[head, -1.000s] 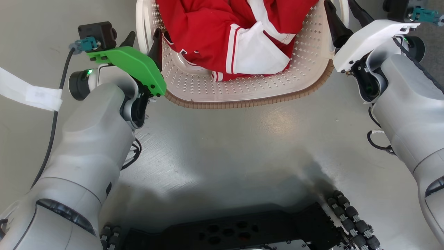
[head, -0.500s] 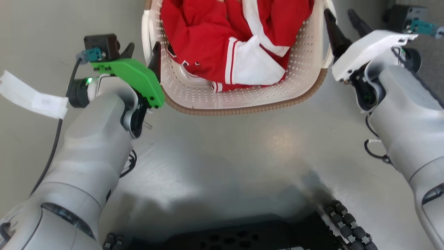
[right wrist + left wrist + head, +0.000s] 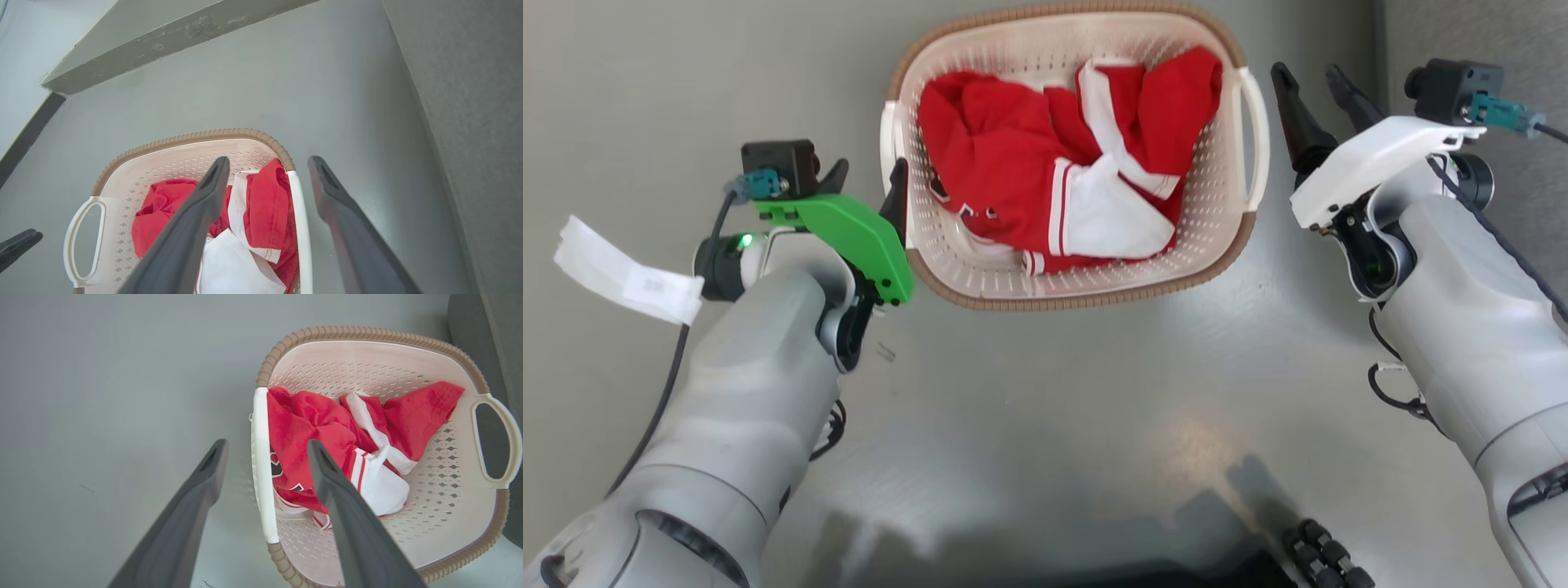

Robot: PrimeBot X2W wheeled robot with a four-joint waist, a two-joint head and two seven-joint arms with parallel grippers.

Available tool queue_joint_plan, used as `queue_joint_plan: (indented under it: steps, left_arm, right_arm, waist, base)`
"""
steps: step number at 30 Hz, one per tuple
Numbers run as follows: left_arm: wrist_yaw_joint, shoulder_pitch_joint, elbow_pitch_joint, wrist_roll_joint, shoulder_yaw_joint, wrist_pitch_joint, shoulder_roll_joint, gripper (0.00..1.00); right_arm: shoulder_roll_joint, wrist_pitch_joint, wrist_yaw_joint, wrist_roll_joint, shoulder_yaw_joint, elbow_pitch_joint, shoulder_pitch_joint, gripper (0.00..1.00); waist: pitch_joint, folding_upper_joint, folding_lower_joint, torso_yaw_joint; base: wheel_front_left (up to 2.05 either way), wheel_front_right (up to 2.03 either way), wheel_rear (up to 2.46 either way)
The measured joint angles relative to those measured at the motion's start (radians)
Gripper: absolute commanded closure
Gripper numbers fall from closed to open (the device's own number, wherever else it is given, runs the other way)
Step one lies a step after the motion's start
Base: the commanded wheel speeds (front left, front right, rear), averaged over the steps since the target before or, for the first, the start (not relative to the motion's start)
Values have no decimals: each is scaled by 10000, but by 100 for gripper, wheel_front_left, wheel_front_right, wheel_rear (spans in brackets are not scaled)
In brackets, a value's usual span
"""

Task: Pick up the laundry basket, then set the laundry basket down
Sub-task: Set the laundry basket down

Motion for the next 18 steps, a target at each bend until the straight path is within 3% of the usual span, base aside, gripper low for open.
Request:
queue_joint_plan:
  steps: [18]
  left_arm:
    - [-73,808,-1680,755,1847,-2,462,0]
  right_arm:
    - [-190,-10,0,-1014,-1151,-1678,1359,0]
  waist:
    - [-2287,0,0,-21]
  base:
    - [0,0,0]
